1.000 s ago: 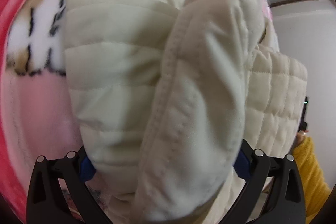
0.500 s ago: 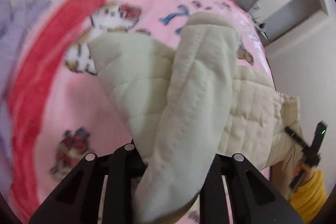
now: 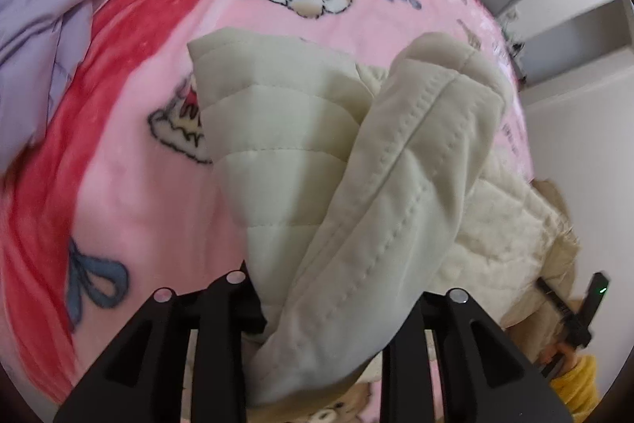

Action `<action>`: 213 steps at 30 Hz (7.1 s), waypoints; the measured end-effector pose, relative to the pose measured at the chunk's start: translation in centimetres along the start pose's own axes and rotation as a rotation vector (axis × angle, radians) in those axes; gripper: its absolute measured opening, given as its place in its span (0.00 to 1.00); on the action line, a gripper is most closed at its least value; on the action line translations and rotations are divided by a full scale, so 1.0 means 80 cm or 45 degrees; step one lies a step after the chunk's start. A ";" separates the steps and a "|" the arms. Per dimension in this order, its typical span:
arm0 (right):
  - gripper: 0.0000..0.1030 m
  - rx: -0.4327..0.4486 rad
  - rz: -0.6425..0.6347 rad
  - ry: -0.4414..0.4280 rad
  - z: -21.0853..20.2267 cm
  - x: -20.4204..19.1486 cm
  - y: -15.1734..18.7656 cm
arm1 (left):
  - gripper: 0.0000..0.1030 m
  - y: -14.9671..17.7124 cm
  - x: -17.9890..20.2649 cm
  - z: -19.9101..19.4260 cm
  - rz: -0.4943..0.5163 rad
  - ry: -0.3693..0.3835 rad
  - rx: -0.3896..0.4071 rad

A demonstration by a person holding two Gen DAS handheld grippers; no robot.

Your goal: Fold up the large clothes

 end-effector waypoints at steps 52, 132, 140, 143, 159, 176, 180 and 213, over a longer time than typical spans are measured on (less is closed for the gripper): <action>0.13 0.282 0.679 -0.282 -0.246 0.100 0.154 | 0.18 0.052 0.244 -0.158 0.415 0.039 0.193; 0.17 0.348 1.113 0.534 -0.144 0.457 0.269 | 0.89 0.077 0.993 0.340 1.961 0.208 -0.301; 0.17 0.277 1.130 0.402 -0.116 0.488 0.266 | 0.91 0.087 0.969 0.360 1.859 0.163 -0.278; 0.18 0.252 1.137 0.393 -0.116 0.485 0.260 | 0.92 0.087 0.965 0.365 1.800 0.095 -0.272; 0.92 0.656 0.929 0.782 -0.318 0.357 0.240 | 0.95 0.151 0.911 0.125 1.663 0.268 0.370; 0.92 0.750 0.941 0.987 -0.414 0.232 0.245 | 0.95 0.259 0.793 -0.095 1.561 0.502 0.315; 0.92 0.746 0.940 1.018 -0.428 0.213 0.250 | 0.95 0.274 0.781 -0.113 1.599 0.525 0.278; 0.92 0.701 0.897 0.980 -0.439 0.185 0.265 | 0.95 0.323 0.772 -0.114 1.764 0.563 0.249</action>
Point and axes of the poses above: each gripper's, at about its wrist camera, not at the fingertips, and z roughly the way its jaws point, x to its right, y to its underside, the point moved 2 cm from there along z, roughly the way its jaws point, and after that the axes turned 2 degrees about y, right-handed, at the moved point
